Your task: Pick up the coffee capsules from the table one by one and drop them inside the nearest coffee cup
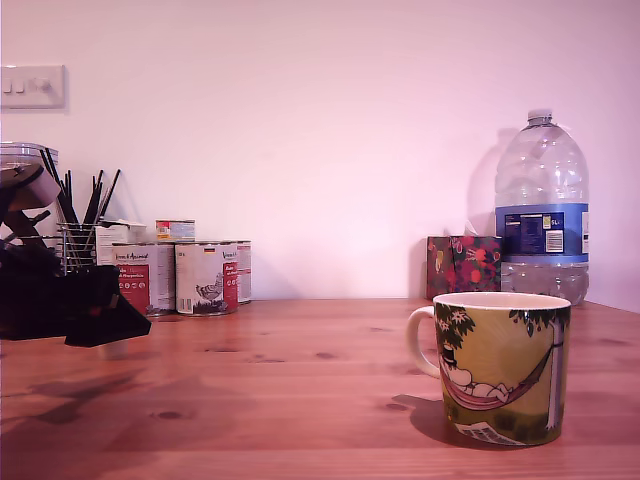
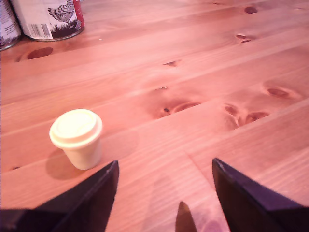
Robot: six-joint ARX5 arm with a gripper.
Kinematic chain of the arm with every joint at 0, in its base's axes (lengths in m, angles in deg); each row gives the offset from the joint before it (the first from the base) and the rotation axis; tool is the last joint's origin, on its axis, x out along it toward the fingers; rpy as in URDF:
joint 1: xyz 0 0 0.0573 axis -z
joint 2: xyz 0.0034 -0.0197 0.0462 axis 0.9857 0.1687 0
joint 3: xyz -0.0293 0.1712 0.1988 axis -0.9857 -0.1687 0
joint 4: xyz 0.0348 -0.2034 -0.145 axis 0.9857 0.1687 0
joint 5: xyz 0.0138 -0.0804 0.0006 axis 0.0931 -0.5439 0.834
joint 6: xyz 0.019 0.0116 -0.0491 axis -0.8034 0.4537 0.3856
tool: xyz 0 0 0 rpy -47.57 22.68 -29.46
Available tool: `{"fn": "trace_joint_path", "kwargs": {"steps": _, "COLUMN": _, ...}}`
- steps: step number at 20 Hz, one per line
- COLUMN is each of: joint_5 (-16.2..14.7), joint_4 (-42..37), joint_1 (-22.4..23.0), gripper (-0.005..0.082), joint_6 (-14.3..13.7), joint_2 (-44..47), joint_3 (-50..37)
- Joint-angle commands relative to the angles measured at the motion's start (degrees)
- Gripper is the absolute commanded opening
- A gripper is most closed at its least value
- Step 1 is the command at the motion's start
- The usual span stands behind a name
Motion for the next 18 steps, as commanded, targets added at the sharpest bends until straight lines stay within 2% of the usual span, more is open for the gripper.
{"fn": "trace_joint_path", "kwargs": {"steps": 1, "joint_5": 0.22, "joint_4": 0.79, "joint_1": 0.02, "gripper": 0.0527, "joint_6": 0.48, "joint_2": -0.90, "joint_3": -0.20}}
{"fn": "trace_joint_path", "kwargs": {"steps": 13, "joint_5": 0.35, "joint_4": 3.48, "joint_1": 0.68, "gripper": 0.0528, "joint_6": 1.27, "joint_2": -0.55, "joint_3": 0.70}}
{"fn": "trace_joint_path", "kwargs": {"steps": 18, "joint_5": 2.97, "joint_4": -4.52, "joint_1": -0.39, "gripper": 0.0527, "joint_6": 4.50, "joint_2": -0.59, "joint_3": -3.45}}
